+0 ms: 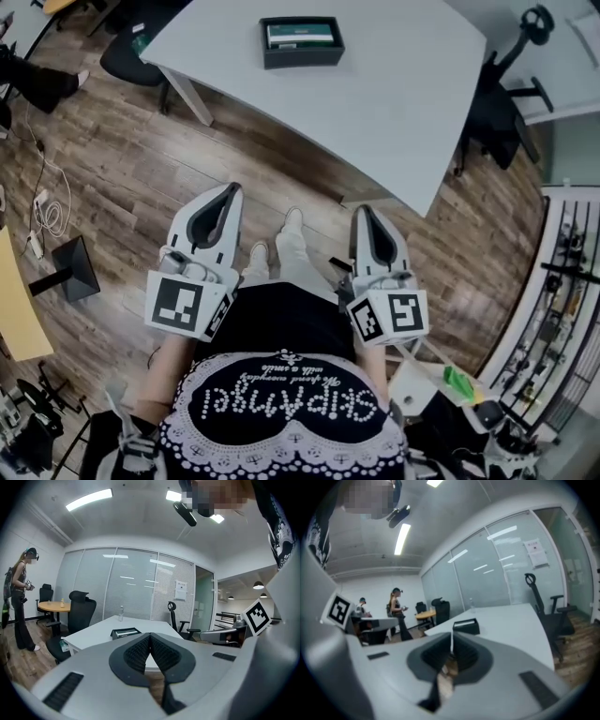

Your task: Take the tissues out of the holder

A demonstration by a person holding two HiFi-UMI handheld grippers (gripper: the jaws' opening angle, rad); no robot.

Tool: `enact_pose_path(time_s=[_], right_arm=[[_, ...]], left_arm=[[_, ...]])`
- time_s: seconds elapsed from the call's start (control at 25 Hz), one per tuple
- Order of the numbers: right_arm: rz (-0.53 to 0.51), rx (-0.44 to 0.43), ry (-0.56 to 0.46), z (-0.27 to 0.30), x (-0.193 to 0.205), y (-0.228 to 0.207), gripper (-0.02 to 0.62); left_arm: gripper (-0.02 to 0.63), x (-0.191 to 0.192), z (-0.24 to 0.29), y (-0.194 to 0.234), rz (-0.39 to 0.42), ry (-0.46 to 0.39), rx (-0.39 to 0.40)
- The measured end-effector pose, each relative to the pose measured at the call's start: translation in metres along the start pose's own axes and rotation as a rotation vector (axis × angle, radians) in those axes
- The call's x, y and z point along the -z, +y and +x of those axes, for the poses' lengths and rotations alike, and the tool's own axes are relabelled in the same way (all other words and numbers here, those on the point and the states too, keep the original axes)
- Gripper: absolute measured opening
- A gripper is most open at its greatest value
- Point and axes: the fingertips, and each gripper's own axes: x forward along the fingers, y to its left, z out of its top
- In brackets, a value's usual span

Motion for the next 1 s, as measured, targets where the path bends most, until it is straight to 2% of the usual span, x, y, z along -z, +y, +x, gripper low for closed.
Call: enact_pose_path(time_s=[0.48, 0.68, 1.0], right_arm=[[-0.038, -0.082, 0.022, 0.062, -0.031, -0.067, 0.035], [-0.049, -0.091, 0.008, 0.080, -0.046, -0.073, 0.035], [-0.038, -0.078, 0.015, 0.080, -0.050, -0.117, 0.035]], left_arm=[[0.028, -0.016, 0.080, -0.014, -0.005, -0.031, -0.044], [0.028, -0.028, 0.093, -0.004, 0.003, -0.052, -0.064], [0.028, -0.031, 0.123, -0.018, 0.009, -0.055, -0.094]])
